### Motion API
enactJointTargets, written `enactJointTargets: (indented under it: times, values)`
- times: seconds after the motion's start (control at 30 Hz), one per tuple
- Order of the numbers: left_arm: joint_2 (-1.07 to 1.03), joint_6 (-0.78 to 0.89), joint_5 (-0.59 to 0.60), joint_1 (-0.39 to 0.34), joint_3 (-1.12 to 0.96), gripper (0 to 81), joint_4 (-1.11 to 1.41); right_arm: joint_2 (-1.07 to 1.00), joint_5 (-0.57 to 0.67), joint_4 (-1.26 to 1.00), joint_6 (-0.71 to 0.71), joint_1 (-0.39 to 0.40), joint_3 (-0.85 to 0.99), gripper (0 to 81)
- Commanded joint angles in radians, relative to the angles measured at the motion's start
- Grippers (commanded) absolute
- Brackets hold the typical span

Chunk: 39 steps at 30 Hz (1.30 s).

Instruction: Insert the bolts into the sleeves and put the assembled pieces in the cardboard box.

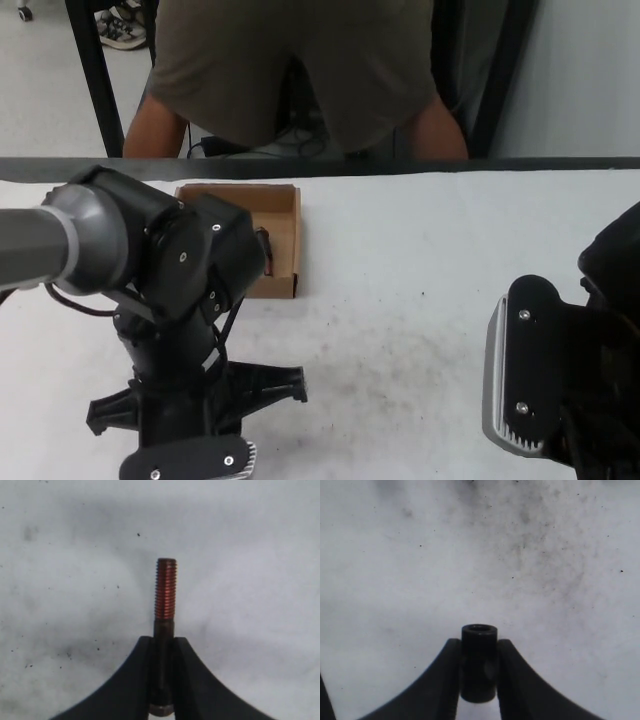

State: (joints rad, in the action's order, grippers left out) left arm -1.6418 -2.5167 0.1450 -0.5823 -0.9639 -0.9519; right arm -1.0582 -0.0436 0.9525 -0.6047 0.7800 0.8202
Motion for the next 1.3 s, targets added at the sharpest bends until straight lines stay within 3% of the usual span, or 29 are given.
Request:
enactJointTargets:
  times: [0.0,0.17,0.27,0.47,0.53,0.77,0.97,1.27]
  values:
    - [0.018,-0.056,-0.003,0.003,0.006,0.8,-0.005,0.012,0.012,-0.005,-0.008,-0.004,0.003,0.2]
    - [0.018,-0.069,-0.01,0.006,0.043,0.1,0.012,0.012,0.012,-0.006,-0.002,-0.004,0.003,0.2]
    - [0.018,-0.063,-0.01,0.006,0.054,5.7,0.01,0.012,0.012,-0.006,-0.001,-0.004,0.003,0.2]
    - [0.018,0.051,-0.008,0.006,0.059,38.6,0.014,0.012,0.012,-0.006,-0.001,-0.004,0.003,0.2]
    - [0.018,0.09,-0.008,0.006,0.059,42.6,0.026,0.012,0.012,-0.006,-0.009,-0.004,0.003,0.2]
    - [0.018,0.303,-0.018,0.003,0.059,42.6,0.195,0.012,0.012,-0.006,-0.009,-0.004,0.003,0.2]
    - [0.044,0.631,-0.145,-0.012,0.056,42.6,0.386,0.012,0.007,-0.006,-0.007,-0.004,0.003,0.2]
    - [0.132,1.21,-0.186,-0.039,-0.045,42.6,0.045,0.012,0.004,0.031,0.04,-0.004,0.003,0.2]
